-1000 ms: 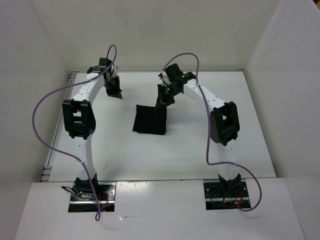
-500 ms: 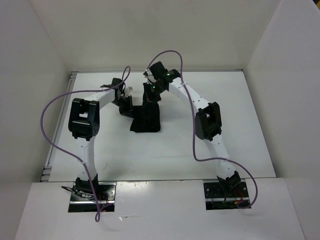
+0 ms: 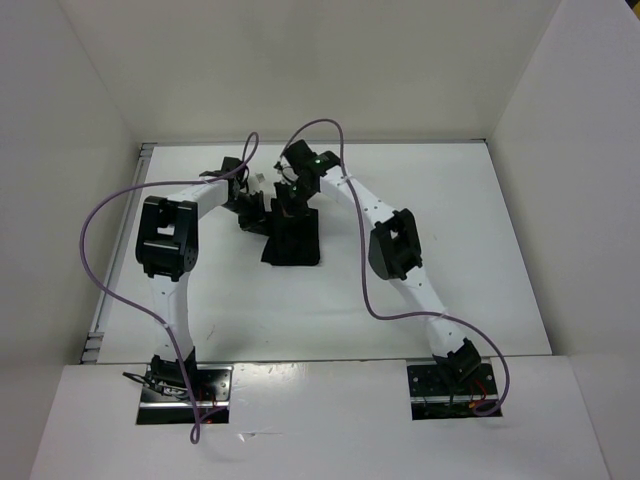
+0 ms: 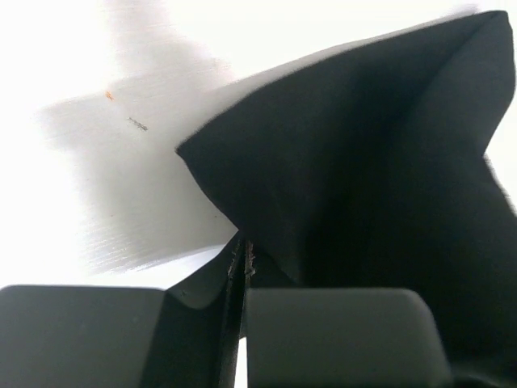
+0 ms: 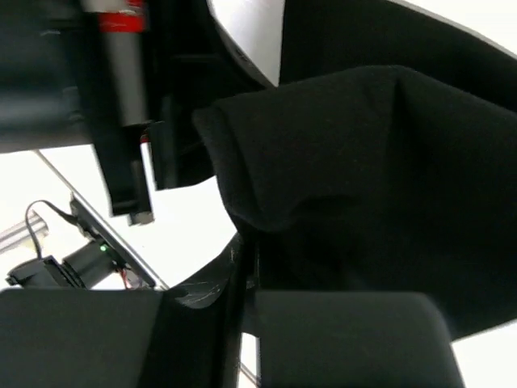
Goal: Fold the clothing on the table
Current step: Fold the skirt
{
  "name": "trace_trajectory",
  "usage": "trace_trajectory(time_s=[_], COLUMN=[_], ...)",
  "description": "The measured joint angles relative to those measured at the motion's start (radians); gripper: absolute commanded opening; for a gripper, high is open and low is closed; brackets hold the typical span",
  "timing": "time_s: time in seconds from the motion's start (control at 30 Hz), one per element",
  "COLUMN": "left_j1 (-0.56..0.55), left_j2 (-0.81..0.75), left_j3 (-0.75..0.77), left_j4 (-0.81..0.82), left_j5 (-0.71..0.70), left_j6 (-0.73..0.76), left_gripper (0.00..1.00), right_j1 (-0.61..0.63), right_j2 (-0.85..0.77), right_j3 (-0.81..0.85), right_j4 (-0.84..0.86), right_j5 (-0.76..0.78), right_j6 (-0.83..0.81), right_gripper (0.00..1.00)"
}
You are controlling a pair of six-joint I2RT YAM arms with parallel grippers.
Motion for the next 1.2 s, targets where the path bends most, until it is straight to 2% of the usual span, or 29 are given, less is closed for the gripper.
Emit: trace_trajectory(time_s=[0.07,0.1,0.13,0.33,0.43,0.57,0.6,0.77,0.93,1.2], left_j1=[0.000,0.000,0.000,0.041,0.091,0.126,0.118,0.008,-0.069,-0.010], left_j2=[-0.001,-0.001,-0.002,-0.037,-0.098,-0.222,-0.254,-0.366,-0.299,-0.092], left_j3=[-0.002,-0.002,-0.002,-0.002,0.000,0.031,0.044,0.091,0.088,-0.005], left_j4=[0.001,0.001,0.001,-0.033,-0.062,-0.103,-0.111,-0.109,-0.087,-0.054], left_j5=[0.000,0.000,-0.002,-0.079,-0.161,-0.234,-0.223,-0.027,0.172,0.187], left_j6=[-0.005,-0.006,-0.006,-0.004,0.006,0.029,0.043,0.109,0.142,0.142], left_gripper=[0.05,0.05,0.05,0.06,0.06,0.06,0.06,0.06,0.06,0.06], right_j1=[0.003,0.005,0.008,0.016,0.005,-0.036,-0.053,-0.135,-0.145,-0.134], right_j2=[0.011,0.016,0.018,0.010,-0.038,-0.171,-0.211,-0.351,-0.375,-0.378], right_j3=[0.002,0.003,0.003,0.036,0.036,0.004,-0.008,-0.045,-0.088,-0.197], right_j4=[-0.004,-0.005,-0.006,-0.007,-0.010,-0.026,-0.032,-0.069,-0.097,-0.129], right_j5=[-0.004,-0.009,-0.016,-0.102,-0.102,-0.015,0.021,0.218,0.344,0.388], right_j6=[0.010,0.011,0.010,-0.008,-0.011,-0.011,-0.010,-0.011,-0.014,-0.021], right_gripper=[0.61,0.72,0.76,0.75,0.58,0.04,0.00,0.00,0.00,0.00])
